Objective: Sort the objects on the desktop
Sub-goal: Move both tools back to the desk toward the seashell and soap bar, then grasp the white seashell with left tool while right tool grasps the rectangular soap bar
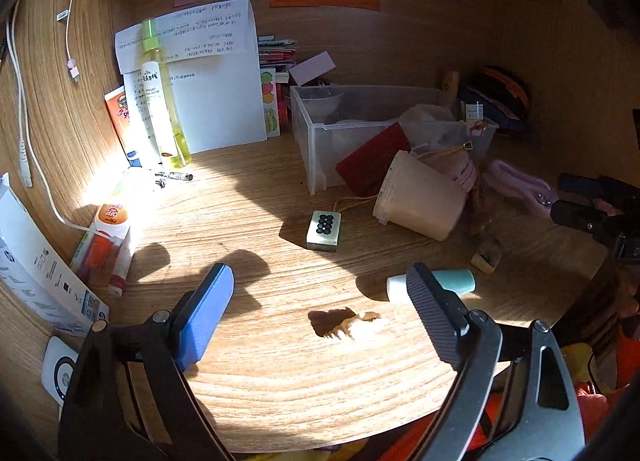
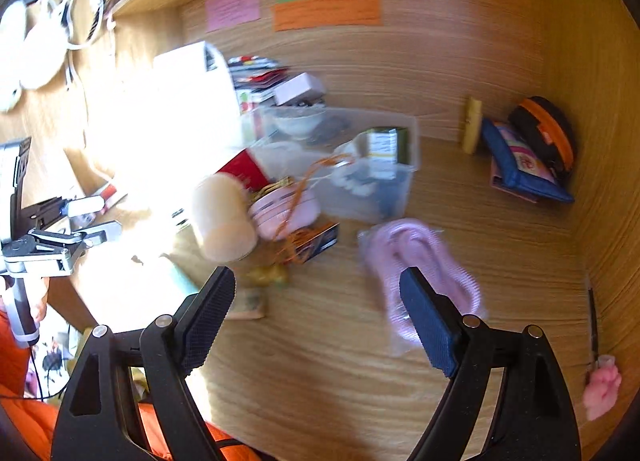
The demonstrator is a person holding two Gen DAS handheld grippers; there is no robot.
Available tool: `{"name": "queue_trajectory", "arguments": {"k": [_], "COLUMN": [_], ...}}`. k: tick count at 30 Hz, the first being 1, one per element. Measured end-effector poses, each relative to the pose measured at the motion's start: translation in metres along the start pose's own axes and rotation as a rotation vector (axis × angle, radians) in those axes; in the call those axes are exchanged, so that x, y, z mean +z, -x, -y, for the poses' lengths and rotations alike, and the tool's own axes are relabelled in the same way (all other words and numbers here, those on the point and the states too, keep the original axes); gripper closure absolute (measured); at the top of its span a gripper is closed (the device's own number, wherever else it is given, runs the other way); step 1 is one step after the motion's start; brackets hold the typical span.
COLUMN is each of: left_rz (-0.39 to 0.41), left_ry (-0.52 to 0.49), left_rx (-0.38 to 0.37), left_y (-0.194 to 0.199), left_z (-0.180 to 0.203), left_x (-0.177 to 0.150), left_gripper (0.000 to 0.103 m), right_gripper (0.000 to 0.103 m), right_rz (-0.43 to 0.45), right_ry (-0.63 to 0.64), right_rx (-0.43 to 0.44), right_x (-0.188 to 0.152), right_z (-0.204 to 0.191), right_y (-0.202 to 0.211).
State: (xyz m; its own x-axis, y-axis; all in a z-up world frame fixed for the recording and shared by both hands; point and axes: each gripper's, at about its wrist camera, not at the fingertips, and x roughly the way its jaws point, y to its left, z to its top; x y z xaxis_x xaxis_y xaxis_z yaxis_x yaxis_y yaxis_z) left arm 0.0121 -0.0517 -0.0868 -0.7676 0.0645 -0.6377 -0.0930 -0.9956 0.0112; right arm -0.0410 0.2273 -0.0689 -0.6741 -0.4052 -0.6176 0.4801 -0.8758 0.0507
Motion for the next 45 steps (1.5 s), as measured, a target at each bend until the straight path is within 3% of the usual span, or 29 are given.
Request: {"name": "queue_trajectory", "arguments": {"k": [10, 12, 13, 23, 25, 36, 40, 45], "left_rz": [0.015, 0.008, -0.001, -0.035, -0.042, -0.038, -0.033, -0.035], "left_ry": [-0.023, -0.009, -0.004, -0.003, 0.007, 0.016, 0.031, 0.066], "left_rx": [0.023, 0.007, -0.001, -0.015, -0.020, -0.012, -0.017, -0.016], "left_y": [-0.007, -0.009, -0.011, -0.022, -0.025, -0.024, -0.024, -0.024], "left_z": [0.012, 0.011, 0.010, 0.014, 0.012, 0.009, 0.005, 0.000], "left_x": [-0.026, -0.027, -0.028, -0.037, -0.038, -0.036, -0.036, -0.034], "left_gripper": [0.013, 0.026, 0.028, 0.032, 0.034, 0.064, 0.064, 0.064], "right_gripper": [0.021, 0.022, 0.022, 0.044, 0.044, 0.053, 0.066, 0.067], "right_rz": [-0.067, -0.066, -0.060, -0.091, -0.102, -0.113, -0.106, -0.106], "right_ry": [0.046, 0.075, 0.090, 0.128, 0.119, 0.111, 0.122, 0.103], "right_rx": [0.091, 0.086, 0.077, 0.065, 0.061, 0.075, 0.075, 0.091], "right_x": [-0.015, -0.018, -0.018, -0.025, -0.026, -0.025, -0.025, -0.025], "right_z": [-0.032, -0.039, -0.043, -0.052, -0.049, -0.051, -0.053, -0.050], "right_y": [-0.018, -0.020, -0.021, -0.042, -0.045, -0.057, -0.057, -0.056]}}
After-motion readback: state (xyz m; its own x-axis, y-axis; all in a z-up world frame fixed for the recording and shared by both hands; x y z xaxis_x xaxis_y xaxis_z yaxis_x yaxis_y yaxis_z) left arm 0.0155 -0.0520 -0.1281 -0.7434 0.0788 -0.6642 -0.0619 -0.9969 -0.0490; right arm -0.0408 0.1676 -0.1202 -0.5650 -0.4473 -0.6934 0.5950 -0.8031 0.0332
